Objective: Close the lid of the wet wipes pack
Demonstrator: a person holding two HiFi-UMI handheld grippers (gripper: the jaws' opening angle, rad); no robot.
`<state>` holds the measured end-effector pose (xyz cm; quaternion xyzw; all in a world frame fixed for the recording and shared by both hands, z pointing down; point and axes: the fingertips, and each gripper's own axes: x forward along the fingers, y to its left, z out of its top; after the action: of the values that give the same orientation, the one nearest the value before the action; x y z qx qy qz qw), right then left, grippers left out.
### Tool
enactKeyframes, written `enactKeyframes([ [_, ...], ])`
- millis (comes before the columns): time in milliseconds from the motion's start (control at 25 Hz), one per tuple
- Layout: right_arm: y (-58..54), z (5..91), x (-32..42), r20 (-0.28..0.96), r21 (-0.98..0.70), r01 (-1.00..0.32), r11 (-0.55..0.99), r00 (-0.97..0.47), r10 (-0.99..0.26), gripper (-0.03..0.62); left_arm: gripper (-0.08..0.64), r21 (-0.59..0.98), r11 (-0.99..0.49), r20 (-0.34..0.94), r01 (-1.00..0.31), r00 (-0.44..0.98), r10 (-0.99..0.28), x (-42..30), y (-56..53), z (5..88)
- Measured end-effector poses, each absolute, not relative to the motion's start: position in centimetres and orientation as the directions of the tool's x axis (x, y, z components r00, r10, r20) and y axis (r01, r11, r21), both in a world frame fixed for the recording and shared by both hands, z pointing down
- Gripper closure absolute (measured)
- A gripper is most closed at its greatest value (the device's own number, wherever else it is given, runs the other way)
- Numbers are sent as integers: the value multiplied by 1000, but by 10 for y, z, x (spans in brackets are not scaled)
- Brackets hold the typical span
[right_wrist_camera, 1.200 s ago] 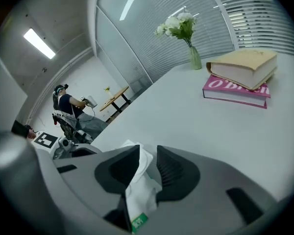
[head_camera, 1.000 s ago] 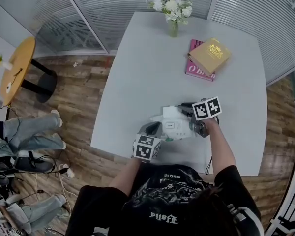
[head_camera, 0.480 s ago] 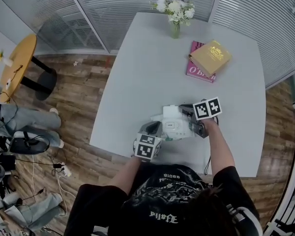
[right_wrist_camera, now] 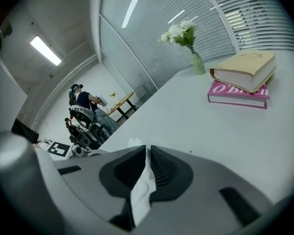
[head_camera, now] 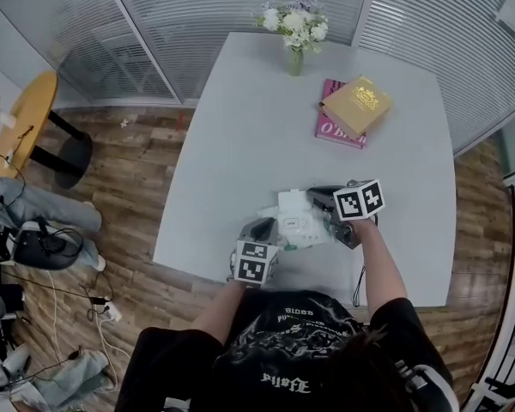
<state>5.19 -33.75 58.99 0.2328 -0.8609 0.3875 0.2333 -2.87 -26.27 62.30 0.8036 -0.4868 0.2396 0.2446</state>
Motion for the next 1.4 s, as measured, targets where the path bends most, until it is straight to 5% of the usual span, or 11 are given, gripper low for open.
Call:
enactKeyframes([
  [1400,-271,570,51,547,-66,-604,795,-688,-477,529,546,226,-355,617,-907,416,-668,-30,-260,623],
])
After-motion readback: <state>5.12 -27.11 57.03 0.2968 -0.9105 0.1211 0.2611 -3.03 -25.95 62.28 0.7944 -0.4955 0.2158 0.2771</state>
